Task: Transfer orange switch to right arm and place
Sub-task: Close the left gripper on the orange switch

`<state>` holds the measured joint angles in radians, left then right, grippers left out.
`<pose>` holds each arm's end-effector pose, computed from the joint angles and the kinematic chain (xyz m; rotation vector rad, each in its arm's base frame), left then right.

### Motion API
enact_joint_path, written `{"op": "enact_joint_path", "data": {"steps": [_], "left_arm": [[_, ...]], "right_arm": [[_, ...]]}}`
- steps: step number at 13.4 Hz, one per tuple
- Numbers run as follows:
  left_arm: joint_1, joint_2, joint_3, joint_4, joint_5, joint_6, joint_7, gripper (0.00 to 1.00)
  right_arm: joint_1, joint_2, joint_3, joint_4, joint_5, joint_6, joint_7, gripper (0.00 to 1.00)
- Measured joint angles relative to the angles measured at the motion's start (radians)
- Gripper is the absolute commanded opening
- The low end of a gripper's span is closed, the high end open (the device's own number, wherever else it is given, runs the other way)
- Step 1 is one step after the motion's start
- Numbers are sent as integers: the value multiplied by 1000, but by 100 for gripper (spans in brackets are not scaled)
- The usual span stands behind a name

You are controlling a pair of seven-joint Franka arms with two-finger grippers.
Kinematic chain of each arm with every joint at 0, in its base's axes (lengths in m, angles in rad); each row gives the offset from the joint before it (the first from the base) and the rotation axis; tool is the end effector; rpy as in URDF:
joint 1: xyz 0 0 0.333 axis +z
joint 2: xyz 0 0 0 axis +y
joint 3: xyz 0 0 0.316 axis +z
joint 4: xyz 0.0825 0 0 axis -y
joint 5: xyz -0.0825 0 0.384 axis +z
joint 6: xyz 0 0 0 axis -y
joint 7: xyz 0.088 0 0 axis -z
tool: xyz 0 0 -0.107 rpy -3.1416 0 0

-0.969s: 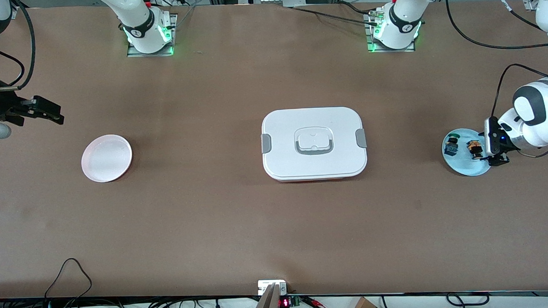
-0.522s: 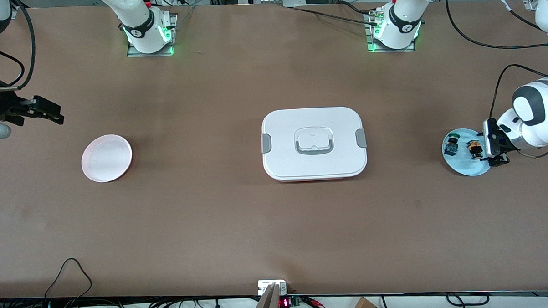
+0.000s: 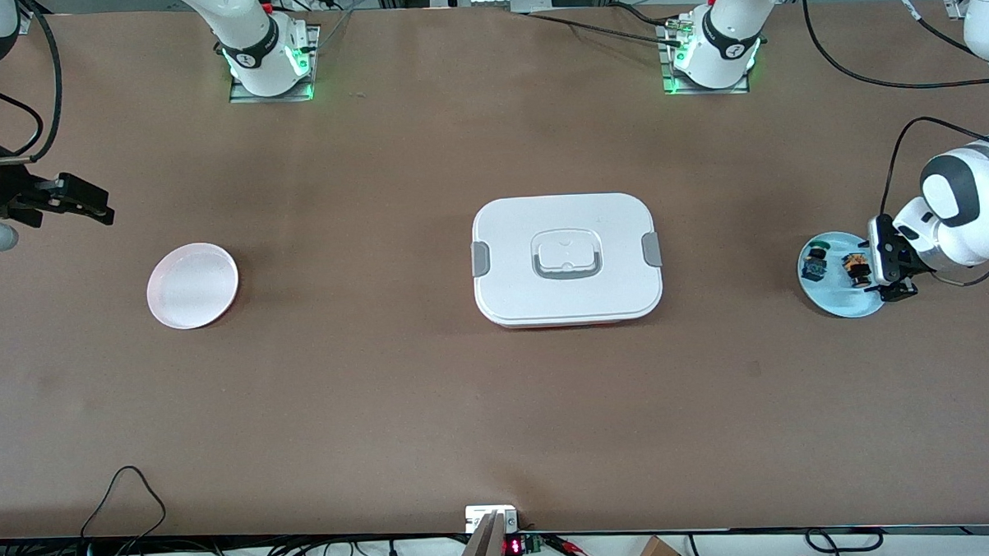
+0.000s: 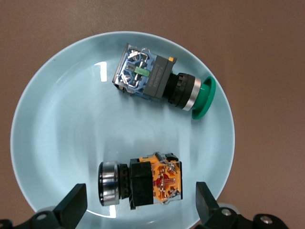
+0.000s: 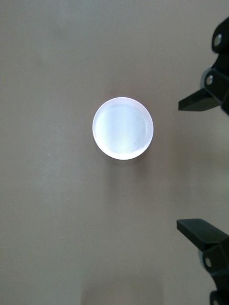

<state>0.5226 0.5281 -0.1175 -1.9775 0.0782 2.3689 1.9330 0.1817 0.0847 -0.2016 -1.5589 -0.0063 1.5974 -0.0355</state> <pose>0.5489 0.2374 0.1885 2.1276 -2.1378 -0.0649 0.5804 -0.0075 0.5853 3.1187 0.0253 -0.0704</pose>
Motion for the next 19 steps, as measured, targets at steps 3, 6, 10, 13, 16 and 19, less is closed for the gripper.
{"op": "enact_joint_path", "data": {"steps": [3, 6, 10, 13, 16, 19], "left_arm": [[0, 1, 0, -10, 0, 11, 0, 100], [0, 5, 0, -13, 0, 14, 0, 98], [9, 13, -7, -14, 0, 23, 0, 60], [20, 13, -25, -13, 0, 27, 0, 32], [22, 13, -32, -13, 0, 27, 0, 0], [25, 13, -37, -13, 0, 22, 0, 0]], "right_arm": [[0, 1, 0, 0, 0, 0, 0, 100], [0, 1, 0, 0, 0, 0, 0, 100], [0, 1, 0, 0, 0, 0, 0, 100], [0, 1, 0, 0, 0, 0, 0, 100], [0, 1, 0, 0, 0, 0, 0, 100], [0, 1, 0, 0, 0, 0, 1, 100]]}}
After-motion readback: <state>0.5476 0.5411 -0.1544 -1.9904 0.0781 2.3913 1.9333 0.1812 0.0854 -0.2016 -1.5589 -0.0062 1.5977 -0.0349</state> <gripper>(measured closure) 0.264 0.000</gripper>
